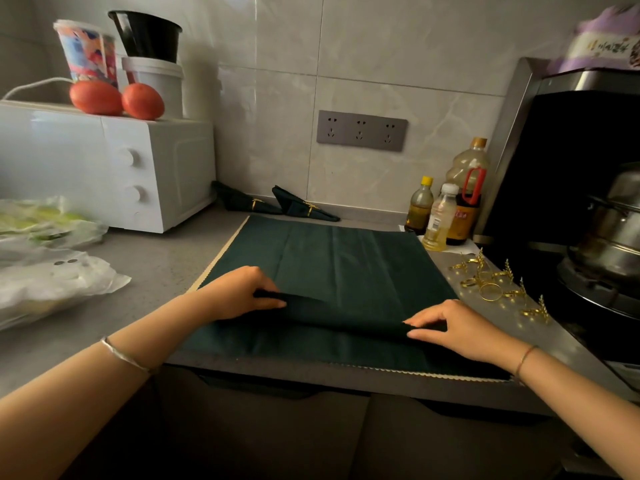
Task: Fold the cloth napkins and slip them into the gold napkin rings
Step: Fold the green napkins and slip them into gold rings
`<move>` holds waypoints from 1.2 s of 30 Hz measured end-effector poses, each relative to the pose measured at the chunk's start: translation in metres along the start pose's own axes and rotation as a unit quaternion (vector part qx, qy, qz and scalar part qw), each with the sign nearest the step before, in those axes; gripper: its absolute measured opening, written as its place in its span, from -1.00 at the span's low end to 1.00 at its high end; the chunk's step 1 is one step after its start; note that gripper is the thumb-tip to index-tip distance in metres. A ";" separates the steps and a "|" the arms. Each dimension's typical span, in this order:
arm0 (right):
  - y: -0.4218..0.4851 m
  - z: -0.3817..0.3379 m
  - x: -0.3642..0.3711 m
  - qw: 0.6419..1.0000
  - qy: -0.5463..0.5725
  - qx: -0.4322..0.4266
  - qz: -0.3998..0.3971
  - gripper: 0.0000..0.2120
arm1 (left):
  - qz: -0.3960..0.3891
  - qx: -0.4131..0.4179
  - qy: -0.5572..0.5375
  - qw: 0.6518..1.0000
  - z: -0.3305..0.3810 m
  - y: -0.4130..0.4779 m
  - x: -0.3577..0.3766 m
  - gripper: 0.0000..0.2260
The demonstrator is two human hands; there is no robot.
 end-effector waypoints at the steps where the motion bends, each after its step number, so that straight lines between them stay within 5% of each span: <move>1: 0.000 0.000 -0.003 1.000 0.016 0.005 0.003 -0.87 | 0.014 -0.001 -0.011 1.000 -0.003 0.000 -0.001 -0.67; 5: 0.004 -0.002 -0.018 0.995 0.093 -0.001 0.020 -0.92 | 0.046 0.019 -0.082 0.995 -0.001 0.002 -0.013 -0.67; 9: 0.006 -0.004 -0.034 0.990 0.138 0.008 -0.003 -0.95 | 0.026 0.006 -0.172 0.985 0.009 0.004 -0.030 -0.97; 13: 0.004 -0.010 -0.043 0.985 0.153 0.029 -0.070 -0.83 | 0.010 -0.015 -0.234 0.972 0.012 0.003 -0.041 -0.85; 19: -0.007 -0.013 -0.050 0.937 0.189 0.050 -0.288 -0.84 | -0.247 -0.092 -0.264 0.928 0.020 -0.003 -0.045 -0.90; 22: -0.003 -0.006 -0.064 0.925 0.221 0.042 -0.307 -0.78 | -0.305 -0.090 -0.290 0.903 0.025 0.000 -0.058 -0.90; 27: 0.028 0.010 -0.090 0.926 0.287 0.065 -0.237 -0.79 | -0.219 -0.137 -0.271 0.928 0.006 0.030 -0.086 -0.75; 32: 0.086 0.038 -0.091 0.982 0.110 0.102 -0.116 -0.87 | -0.105 -0.139 -0.098 0.980 -0.037 0.081 -0.078 -0.94; 36: 0.143 0.063 -0.077 0.998 0.005 0.064 0.007 -0.96 | 0.016 -0.171 0.046 0.984 -0.060 0.125 -0.055 -0.88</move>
Point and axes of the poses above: each hand's wrist, its own y-axis towards the middle knuckle, its own x-axis out of the palm, z = x × y, the point moved 1 cm from there along y, towards the middle knuckle, and after that the axes turned 5 degrees about -z, right-handed, at the moved point
